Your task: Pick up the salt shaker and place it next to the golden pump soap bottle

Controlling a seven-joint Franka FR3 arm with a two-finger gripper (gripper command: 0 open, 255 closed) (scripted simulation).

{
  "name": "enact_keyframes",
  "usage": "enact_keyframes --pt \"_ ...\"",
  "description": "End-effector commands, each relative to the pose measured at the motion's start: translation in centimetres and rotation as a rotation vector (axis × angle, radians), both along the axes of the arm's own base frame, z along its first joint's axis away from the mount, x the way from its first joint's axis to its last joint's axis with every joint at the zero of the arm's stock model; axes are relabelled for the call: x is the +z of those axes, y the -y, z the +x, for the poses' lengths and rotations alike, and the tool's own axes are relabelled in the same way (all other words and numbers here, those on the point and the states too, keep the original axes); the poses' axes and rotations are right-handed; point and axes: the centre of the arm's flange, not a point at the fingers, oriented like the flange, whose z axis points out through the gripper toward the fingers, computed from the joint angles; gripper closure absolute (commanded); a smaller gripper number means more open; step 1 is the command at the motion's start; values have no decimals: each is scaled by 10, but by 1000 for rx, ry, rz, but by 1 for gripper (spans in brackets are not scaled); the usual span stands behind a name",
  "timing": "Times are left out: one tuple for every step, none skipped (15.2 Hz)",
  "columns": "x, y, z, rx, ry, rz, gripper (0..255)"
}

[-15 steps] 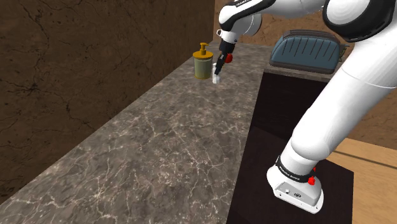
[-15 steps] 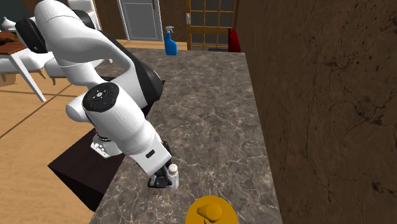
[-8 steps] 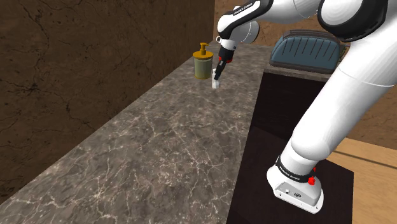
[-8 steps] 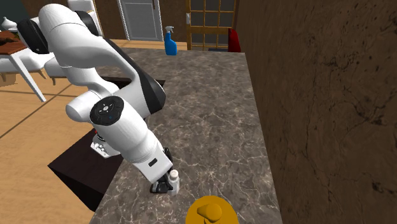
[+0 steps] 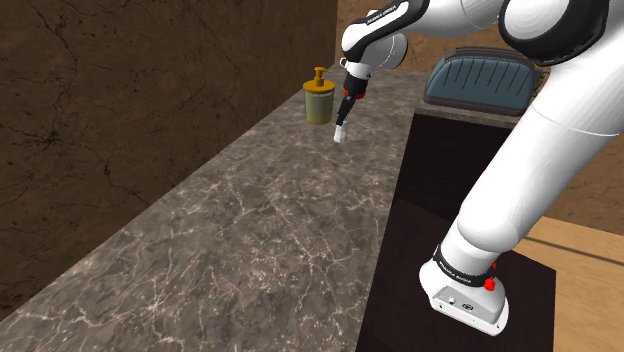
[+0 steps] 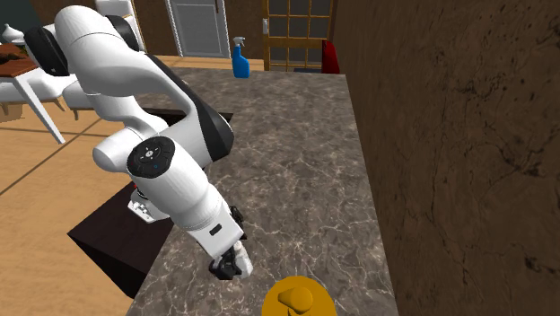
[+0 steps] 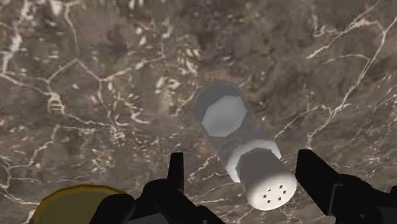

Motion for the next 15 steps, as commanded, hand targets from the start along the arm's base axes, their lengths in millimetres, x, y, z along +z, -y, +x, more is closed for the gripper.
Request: enact_keyframes --pt "0 0 0 0 0 0 0" --pt "0 0 0 0 0 0 0" --pt "0 0 0 0 0 0 0" --pt "0 0 0 0 0 0 0" --pt "13 3 -3 0 0 0 0" --pt "25 5 -5 0 0 0 0" --pt "38 8 -8 0 0 0 0" --pt "48 10 -10 0 0 0 0" --pt "48 10 -10 0 0 0 0" --pt "48 10 -10 0 0 0 0" --pt "48 10 -10 0 0 0 0" --pt "48 10 -10 0 0 0 0" --pt "48 10 -10 0 0 0 0" --pt "48 10 -10 0 0 0 0" --pt "48 10 -10 0 0 0 0"
